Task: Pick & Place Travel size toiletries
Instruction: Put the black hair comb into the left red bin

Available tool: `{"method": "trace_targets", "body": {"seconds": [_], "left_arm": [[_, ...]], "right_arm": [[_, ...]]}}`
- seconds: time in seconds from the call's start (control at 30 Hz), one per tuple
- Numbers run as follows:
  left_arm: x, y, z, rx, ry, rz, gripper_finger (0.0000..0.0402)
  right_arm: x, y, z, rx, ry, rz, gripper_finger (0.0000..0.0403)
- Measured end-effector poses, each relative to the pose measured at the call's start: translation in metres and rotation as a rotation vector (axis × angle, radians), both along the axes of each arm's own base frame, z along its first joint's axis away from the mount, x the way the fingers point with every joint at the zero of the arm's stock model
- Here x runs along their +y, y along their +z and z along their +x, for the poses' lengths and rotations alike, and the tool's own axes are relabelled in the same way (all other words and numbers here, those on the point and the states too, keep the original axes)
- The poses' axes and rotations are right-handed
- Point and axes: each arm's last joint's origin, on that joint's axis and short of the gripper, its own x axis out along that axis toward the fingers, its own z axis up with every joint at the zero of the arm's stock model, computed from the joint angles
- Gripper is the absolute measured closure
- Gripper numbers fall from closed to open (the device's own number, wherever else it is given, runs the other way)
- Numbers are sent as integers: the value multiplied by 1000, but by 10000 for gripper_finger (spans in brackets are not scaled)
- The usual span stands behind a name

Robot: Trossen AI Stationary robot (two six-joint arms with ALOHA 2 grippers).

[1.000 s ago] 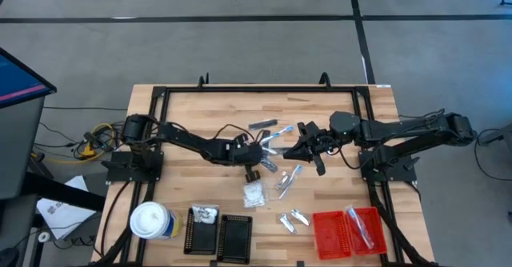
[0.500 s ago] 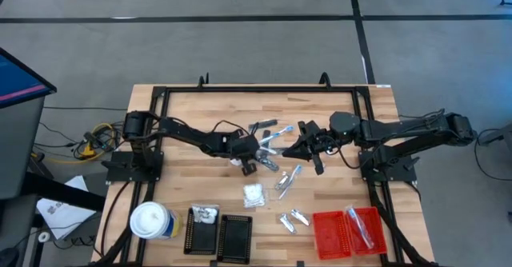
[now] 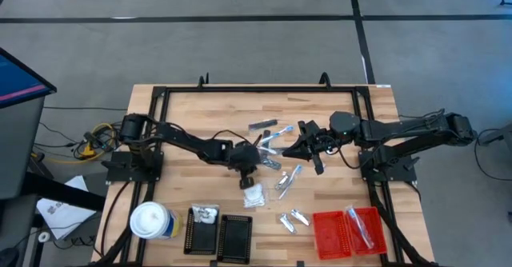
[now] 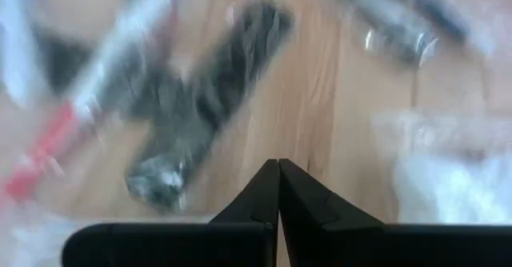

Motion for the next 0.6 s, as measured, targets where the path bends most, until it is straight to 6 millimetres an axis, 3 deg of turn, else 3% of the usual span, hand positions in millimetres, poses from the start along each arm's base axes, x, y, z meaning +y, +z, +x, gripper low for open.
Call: {"method": "trace_targets", "body": {"seconds": [0.17,0.33,0.43,0.6], "left_arm": [[15,-1,3,-30,115,109,401],[40,-23,4,31,197,94,401],[42,-32,4,56,194,83,401],[36,-28,4,55,147,57,401]], "right_arm": [[0,0,0,-1,0,-5,400],[0,0,0,-2,0,-5,400],[0,0,0,-3,0,-5,400],[0,0,0,-4,0,-6,400]]}}
